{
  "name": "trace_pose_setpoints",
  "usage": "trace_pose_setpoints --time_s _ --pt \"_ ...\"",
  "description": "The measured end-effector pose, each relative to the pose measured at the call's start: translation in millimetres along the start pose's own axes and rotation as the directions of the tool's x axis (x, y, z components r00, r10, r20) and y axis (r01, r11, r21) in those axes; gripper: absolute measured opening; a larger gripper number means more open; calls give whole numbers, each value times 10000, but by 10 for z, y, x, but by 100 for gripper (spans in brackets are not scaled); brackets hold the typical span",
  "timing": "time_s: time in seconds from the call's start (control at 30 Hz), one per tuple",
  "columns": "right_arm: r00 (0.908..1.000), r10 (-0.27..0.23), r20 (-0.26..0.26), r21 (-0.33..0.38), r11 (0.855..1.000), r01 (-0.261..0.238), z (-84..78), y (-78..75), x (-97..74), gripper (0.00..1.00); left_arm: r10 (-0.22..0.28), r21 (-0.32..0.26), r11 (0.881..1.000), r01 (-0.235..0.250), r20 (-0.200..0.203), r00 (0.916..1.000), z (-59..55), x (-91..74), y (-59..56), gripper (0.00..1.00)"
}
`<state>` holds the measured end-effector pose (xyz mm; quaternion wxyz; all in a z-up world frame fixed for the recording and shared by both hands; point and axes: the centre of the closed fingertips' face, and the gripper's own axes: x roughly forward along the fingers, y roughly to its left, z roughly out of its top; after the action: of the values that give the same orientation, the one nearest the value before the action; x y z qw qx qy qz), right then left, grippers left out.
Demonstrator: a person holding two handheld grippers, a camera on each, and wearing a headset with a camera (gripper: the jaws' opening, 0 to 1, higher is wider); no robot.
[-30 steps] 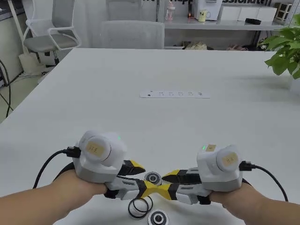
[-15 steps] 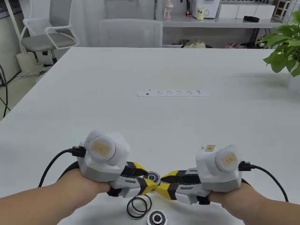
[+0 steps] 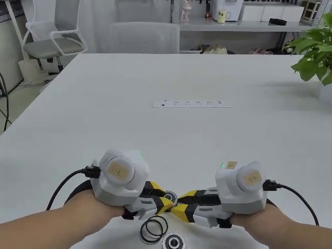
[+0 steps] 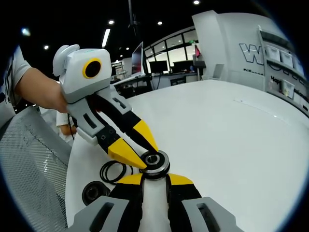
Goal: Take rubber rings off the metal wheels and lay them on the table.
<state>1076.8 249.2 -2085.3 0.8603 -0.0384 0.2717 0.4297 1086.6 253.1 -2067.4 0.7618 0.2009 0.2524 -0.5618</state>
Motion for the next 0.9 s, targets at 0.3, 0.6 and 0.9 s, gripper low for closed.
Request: trace_pose_setpoints --time_s 0.3,0.6,0.9 --pt "10000 -71 1 100 9999 71 -8 6 -5 13 50 -2 10000 -50 38 10000 -6 -1 16 8" --pt "9999 -125 -7 126 9998 125 -13 4 -14 10 139 9 9999 -139 36 9999 -5 2 15 8" --pt "9996 -252 -134 119 9996 253 -39 -24 -23 0 234 21 9997 -234 -15 9997 -5 6 16 8"
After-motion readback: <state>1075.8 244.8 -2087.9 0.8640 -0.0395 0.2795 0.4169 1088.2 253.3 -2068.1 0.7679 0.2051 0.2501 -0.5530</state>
